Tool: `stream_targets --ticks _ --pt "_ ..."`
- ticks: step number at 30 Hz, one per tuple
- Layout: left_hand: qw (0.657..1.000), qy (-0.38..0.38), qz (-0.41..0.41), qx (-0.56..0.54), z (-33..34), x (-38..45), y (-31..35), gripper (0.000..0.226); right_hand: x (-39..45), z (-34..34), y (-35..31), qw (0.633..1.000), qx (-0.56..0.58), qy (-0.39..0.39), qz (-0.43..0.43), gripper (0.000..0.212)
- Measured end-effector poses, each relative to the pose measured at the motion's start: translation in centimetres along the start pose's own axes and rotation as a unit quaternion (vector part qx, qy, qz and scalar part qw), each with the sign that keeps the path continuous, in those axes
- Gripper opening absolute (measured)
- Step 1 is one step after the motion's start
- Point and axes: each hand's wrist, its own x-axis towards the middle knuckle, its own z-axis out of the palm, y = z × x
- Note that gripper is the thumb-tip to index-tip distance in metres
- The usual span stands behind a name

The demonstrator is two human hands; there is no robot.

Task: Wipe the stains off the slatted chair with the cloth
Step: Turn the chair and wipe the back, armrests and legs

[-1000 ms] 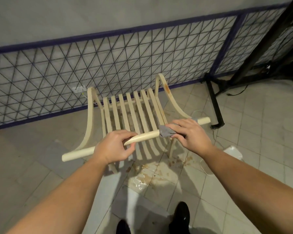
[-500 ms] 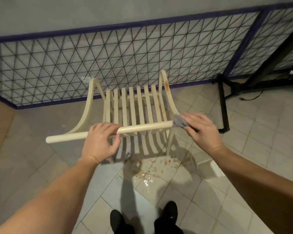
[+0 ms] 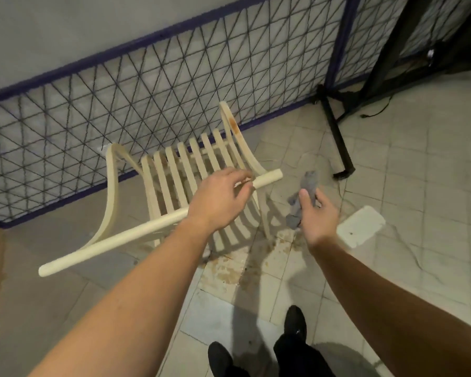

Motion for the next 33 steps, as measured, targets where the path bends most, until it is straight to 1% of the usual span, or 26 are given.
stream_targets --ticks 2,4,7,9,11,13,14,16,17,19,22,25,26,27,29,31,33 --pt "1.000 -0.004 0.019 -0.022 1.0 0.7 0.2 0.030 -0.9 0.7 1.1 1.000 0.004 -0.001 -0.007 0.027" --pt "0.998 0.028 0.019 -0.052 2.1 0.7 0.2 0.028 -1.6 2.0 0.8 0.997 -0.006 -0.002 -0.081 0.028" --pt "0.995 0.090 0.021 -0.035 3.3 0.3 0.1 0.029 -1.1 4.4 -0.9 0.978 -0.037 0.016 -0.207 0.022" --pt "0.993 0.116 0.022 -0.031 3.7 0.3 0.2 0.029 -0.2 5.2 -1.6 0.971 -0.023 0.031 -0.234 0.022" --pt "0.991 0.128 0.023 -0.032 3.8 0.4 0.3 0.030 0.6 5.1 -1.2 0.970 0.000 0.057 -0.238 0.028" --pt "0.990 0.135 0.024 -0.039 3.8 0.2 0.4 0.031 1.1 4.5 0.4 0.976 0.020 0.064 -0.207 0.034" --pt "0.990 0.135 0.022 -0.044 3.7 0.1 0.4 0.031 1.3 4.1 1.4 0.981 0.029 0.063 -0.181 0.032" --pt "0.991 0.126 0.012 -0.052 3.4 0.0 0.5 0.031 1.4 3.0 2.9 0.990 0.029 0.052 -0.126 0.016" --pt "0.991 0.119 0.005 -0.055 3.3 0.0 0.5 0.031 1.3 2.5 3.1 0.993 0.027 0.051 -0.103 0.012" --pt "0.992 0.105 -0.015 -0.062 3.0 0.1 0.5 0.032 0.9 1.9 2.6 0.995 0.017 0.042 -0.088 0.015" --pt "0.992 0.098 -0.034 -0.072 2.8 0.2 0.3 0.030 0.5 2.7 1.7 0.989 0.028 0.021 -0.141 0.017" --pt "0.992 0.080 -0.049 -0.088 2.6 0.4 0.0 0.028 0.8 4.5 2.5 0.975 0.015 0.046 -0.219 0.026" --pt "0.992 0.072 -0.057 -0.091 2.6 0.6 -0.2 0.027 1.2 5.0 3.1 0.971 0.017 0.054 -0.231 0.029" --pt "0.991 0.065 -0.063 -0.095 2.5 0.7 -0.4 0.025 1.7 5.4 3.8 0.971 0.023 0.054 -0.232 0.029" --pt "0.990 0.060 -0.069 -0.108 2.3 1.1 -0.8 0.022 2.7 6.1 5.1 0.975 0.014 0.035 -0.220 0.022" --pt "0.989 0.058 -0.069 -0.118 2.2 1.2 -1.3 0.018 3.6 6.7 6.3 0.974 -0.026 0.028 -0.222 0.018" --pt "0.989 0.060 -0.062 -0.117 2.3 1.3 -1.7 0.017 4.8 7.0 7.5 0.972 -0.059 0.039 -0.223 0.018"
